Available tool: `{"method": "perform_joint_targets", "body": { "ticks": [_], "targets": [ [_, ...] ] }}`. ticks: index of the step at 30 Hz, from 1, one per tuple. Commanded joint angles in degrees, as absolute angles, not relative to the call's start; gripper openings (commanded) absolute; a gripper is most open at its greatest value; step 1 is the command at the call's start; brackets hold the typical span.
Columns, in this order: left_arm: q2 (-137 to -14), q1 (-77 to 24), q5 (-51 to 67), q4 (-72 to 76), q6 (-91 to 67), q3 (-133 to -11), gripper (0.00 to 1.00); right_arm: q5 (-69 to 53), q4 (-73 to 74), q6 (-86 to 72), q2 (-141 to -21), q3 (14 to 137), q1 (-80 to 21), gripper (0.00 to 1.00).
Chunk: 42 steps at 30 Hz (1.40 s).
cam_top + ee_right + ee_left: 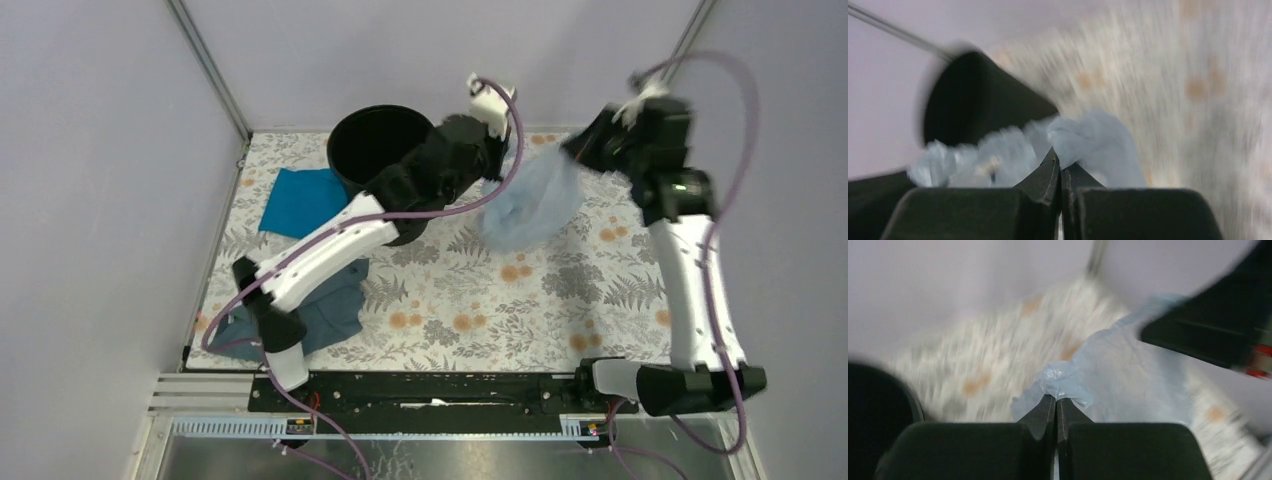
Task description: Put the trash bags into the trash bin
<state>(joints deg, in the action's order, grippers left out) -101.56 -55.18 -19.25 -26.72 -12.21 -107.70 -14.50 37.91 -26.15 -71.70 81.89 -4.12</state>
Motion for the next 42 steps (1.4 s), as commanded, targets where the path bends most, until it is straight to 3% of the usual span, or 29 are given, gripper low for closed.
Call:
{"method": "perform_joint_targets", "body": {
  "ticks": [1, 4, 6, 9, 12, 16, 20, 23, 25, 27, 29, 32, 34, 37, 42],
  "targets": [
    [-86.31, -62.06, -16.45, -9.01, -3.22, -116.85, 0.0, -13.38, 37.55, -19.92, -64.79, 102.54, -4.46, 0.0],
    [-77.79, -62.15, -22.84, 5.9, -4.7, -92.41, 0.0, -12.89, 27.29, -20.34, -55.1, 85.0, -4.47, 0.0],
    [-79.08, -60.92, -31.32, 2.2, -8.77, -86.23, 0.0, -12.29, 25.92, -22.82, -51.81, 70.89, -4.35, 0.0],
    [-82.57, -56.0, -30.38, -6.95, -14.88, -77.45, 0.0, -16.14, 25.11, -28.21, -52.57, 51.73, -4.35, 0.0],
    [-82.17, -55.13, -30.81, -8.99, -15.43, -73.88, 0.0, -19.44, 21.56, -31.28, -53.57, 43.45, -4.37, 0.0],
    [-81.78, -55.04, -25.43, -7.78, -10.28, -85.41, 0.0, -12.77, 27.9, -26.27, -57.86, 61.72, -4.38, 0.0],
    [-86.06, -59.25, -15.54, -9.36, -4.48, -107.91, 0.0, -11.44, 39.73, -20.65, -68.68, 99.95, -4.35, 0.0],
    [-82.24, -66.6, -15.76, -1.75, 3.12, -107.56, 0.0, -14.1, 43.7, -18.89, -68.42, 114.16, -4.47, 0.0],
    [-78.7, -67.73, -19.18, 4.24, 2.5, -98.61, 0.0, -16.23, 36.09, -18.95, -61.44, 105.17, -4.41, 0.0],
    [-77.7, -67.4, -28.74, 7.51, 0.79, -88.32, 0.0, -16.71, 26.21, -21.08, -52.47, 85.59, -4.41, 0.0],
    [-80.65, -63.28, -33.4, 0.76, -7.91, -82.05, 0.0, -16.69, 20.69, -26.53, -47.36, 64.04, -4.39, 0.0],
    [-83.94, -58.64, -30.85, -8.3, -19.82, -72.56, 0.0, -24.82, 18.54, -32.13, -51.88, 41.88, -4.32, 0.0],
    [-83.08, -58.43, -27.59, -5.78, -19.32, -69.59, 0.0, -24.67, 17.0, -32.85, -54.35, 38.24, -4.38, 0.0],
    [-84.33, -58.47, -25.46, -4.14, -12.75, -79.21, 0.0, -19.03, 21.9, -28.48, -56.52, 53.0, -4.33, 0.0],
    [-93.48, -59.98, -22.75, -10.98, -4.28, -114.12, 0.0, -11.44, 39.6, -19.76, -69.49, 101.84, -4.39, 0.0]
  ]
}}
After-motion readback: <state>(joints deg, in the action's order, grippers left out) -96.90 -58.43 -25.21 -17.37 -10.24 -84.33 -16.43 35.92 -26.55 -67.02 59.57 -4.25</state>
